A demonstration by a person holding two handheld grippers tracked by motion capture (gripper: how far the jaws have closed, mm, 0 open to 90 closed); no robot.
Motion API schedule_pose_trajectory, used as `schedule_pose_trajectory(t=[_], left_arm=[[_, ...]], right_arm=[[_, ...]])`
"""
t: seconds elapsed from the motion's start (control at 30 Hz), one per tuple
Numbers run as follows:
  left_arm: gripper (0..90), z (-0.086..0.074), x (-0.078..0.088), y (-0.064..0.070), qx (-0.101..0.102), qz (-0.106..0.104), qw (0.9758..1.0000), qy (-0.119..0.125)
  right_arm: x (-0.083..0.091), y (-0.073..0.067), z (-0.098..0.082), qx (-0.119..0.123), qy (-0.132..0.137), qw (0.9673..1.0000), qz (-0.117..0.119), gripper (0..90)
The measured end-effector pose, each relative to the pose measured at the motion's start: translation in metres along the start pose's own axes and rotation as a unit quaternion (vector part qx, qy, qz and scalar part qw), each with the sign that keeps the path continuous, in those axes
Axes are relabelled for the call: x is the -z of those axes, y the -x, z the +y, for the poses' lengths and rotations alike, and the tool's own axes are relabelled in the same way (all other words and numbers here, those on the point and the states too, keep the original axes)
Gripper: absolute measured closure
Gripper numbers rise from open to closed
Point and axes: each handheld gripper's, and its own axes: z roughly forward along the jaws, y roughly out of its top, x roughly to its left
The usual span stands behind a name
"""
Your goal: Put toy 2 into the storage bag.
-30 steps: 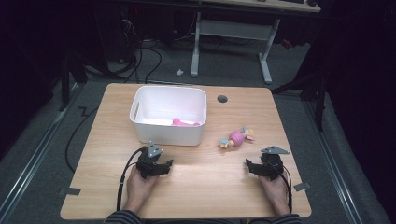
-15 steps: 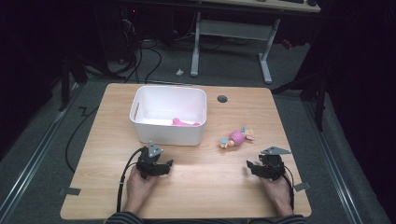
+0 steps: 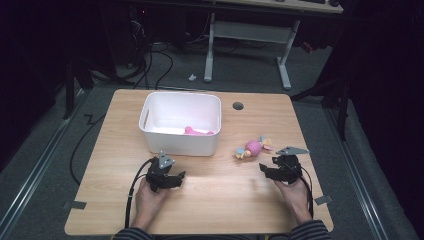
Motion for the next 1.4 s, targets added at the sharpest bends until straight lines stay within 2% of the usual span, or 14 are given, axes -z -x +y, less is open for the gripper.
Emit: schedule_pose_trajectory(t=[0.23, 0.4, 0.57, 0.77, 0.9, 1.2, 1.4], left_arm=[[26.8, 0.000, 0.000, 0.000, -0.001, 0.000, 1.0000, 0.000], [26.8, 0.000, 0.000, 0.000, 0.000, 0.000, 1.0000, 0.000], [26.8, 0.000, 0.000, 0.000, 0.000, 0.000, 1.0000, 0.000], [26.8, 0.000, 0.000, 0.000, 0.000, -0.001, 1.0000, 0.000], [26.8, 0.000, 0.000, 0.000, -0.001, 0.000, 1.0000, 0.000], [26.7, 0.000, 0.000, 0.000, 0.000, 0.000, 1.0000, 0.000], [26.8, 0.000, 0.000, 0.000, 0.000, 0.000, 1.0000, 0.000]], right_arm=[[-0.006, 0.001, 0.020, 0.009, -0.008, 0.9999, -0.002, 39.4], [-0.011, 0.004, 0.032, 0.011, -0.016, 0.9998, 0.007, 39.2], [-0.014, 0.003, 0.044, 0.016, -0.019, 0.9997, 0.007, 39.3], [-0.018, 0.004, 0.058, 0.016, -0.010, 0.9998, 0.003, 39.0], [-0.023, 0.005, 0.068, 0.022, -0.019, 0.9996, 0.005, 39.0], [-0.037, 0.007, 0.079, 0.028, -0.023, 0.9993, 0.002, 38.8], [-0.047, 0.008, 0.078, 0.025, -0.028, 0.9993, 0.008, 37.6]])
